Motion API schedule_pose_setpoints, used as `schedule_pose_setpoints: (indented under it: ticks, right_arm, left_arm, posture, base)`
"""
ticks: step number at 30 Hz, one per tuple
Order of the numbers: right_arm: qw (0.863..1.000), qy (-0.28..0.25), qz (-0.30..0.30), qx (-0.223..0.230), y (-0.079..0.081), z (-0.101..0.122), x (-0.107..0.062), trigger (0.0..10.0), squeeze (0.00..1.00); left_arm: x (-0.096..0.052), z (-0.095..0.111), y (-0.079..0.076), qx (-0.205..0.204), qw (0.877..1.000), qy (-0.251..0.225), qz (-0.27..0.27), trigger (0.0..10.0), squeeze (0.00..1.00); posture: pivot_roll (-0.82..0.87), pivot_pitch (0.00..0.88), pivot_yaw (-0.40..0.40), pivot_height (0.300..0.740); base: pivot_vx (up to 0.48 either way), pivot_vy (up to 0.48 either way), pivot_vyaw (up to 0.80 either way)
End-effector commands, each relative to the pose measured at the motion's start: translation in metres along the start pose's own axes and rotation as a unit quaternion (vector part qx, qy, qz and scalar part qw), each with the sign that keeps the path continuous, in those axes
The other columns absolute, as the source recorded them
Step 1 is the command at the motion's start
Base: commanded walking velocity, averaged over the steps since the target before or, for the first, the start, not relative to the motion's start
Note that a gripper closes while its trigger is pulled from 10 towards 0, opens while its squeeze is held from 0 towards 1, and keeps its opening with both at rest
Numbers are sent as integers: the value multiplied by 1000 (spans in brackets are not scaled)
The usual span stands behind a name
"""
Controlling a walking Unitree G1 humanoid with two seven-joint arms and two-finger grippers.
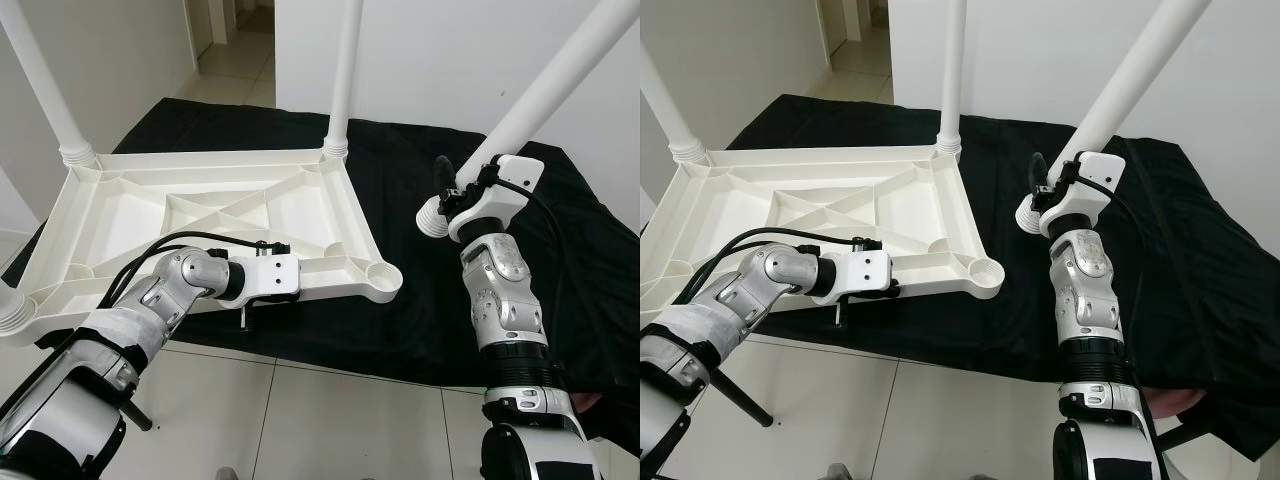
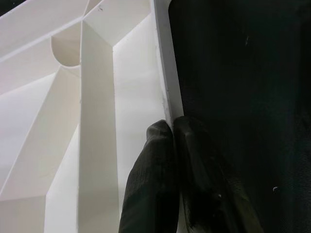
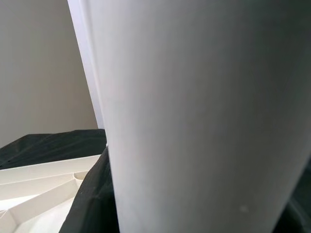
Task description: Building children table
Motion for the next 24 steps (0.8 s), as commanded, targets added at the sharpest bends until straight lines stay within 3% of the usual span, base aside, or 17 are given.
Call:
schedule_pose_setpoints:
  ticks: [1, 4, 5, 10, 12, 13, 14, 15, 16, 19, 22, 24]
  right_arm:
    - [1000, -1, 6, 1, 2, 2, 2, 10000, 0]
    - [1000, 0, 6, 0, 2, 2, 2, 10000, 0]
    - [1000, 1, 7, 0, 2, 1, 2, 10000, 0]
    - [1000, 8, 11, -3, 4, -2, 1, 10000, 0]
    - [1000, 17, 13, -6, 6, -7, 0, 10000, 0]
    - [1000, 17, 13, -6, 6, -7, 0, 10000, 0]
    - [1000, 22, 15, -7, 7, -10, -1, 10000, 0]
    - [1000, 22, 15, -7, 7, -10, -1, 10000, 0]
    - [999, 27, 16, -6, 8, -12, -2, 10000, 0]
    - [999, 41, 25, -2, 14, -20, -3, 10000, 0]
    - [999, 43, 26, -1, 16, -21, -3, 10000, 0]
    - [998, 47, 31, 0, 20, -24, -4, 10000, 0]
  left_arm:
    - [-1, -33, -22, -30, 997, 66, -3, 10000, 0]
    - [1, -24, -25, -42, 998, 43, -16, 10000, 0]
    - [2, -15, -27, -56, 998, 14, -27, 10000, 1000]
    - [2, 9, -23, -65, 996, -46, -31, 10000, 1000]
    - [0, 28, -8, -75, 993, -94, 5, 10000, 1000]
    - [0, 28, -8, -75, 993, -94, 5, 10000, 1000]
    - [-1, 38, -1, -82, 989, -120, 21, 10000, 278]
    - [-1, 38, -1, -82, 989, -120, 21, 10000, 278]
    - [-2, 45, 3, -86, 986, -137, 32, 10000, 0]
    - [-8, 64, 18, -107, 973, -186, 85, 10000, 0]
    - [-9, 66, 22, -114, 969, -193, 101, 10000, 0]
    - [-14, 67, 41, -158, 952, -202, 166, 10000, 0]
  posture:
    - [-11, 0, -43, 740]
    - [-10, 0, -44, 740]
    - [-10, 0, -44, 740]
    - [-11, 0, -47, 740]
    - [-11, 0, -50, 740]
    - [-11, 0, -50, 740]
    - [-11, 0, -52, 740]
    - [-11, 0, -52, 740]
    - [-11, 0, -53, 740]
    - [-15, 0, -53, 740]
    - [-16, 0, -53, 740]
    - [-17, 0, -54, 740]
  base:
    - [0, 0, 0]
    - [0, 0, 0]
    - [0, 0, 0]
    - [0, 0, 0]
    - [0, 0, 0]
    - [0, 0, 0]
    - [0, 0, 0]
    - [0, 0, 0]
    - [0, 0, 0]
    - [0, 0, 0]
    - [0, 0, 0]
    - [0, 0, 0]
Point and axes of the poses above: a point about 5 cm out from each wrist's last joint towards the gripper, its own x axis pointing out of the wrist towards the gripper, its own z axis along the axis of the wrist's last joint, y = z × x, the point moved 5 cm from there along x, pointing out of the wrist towards the gripper, and after that the axes turned 7 degrees about x, right-handed, at the moved point
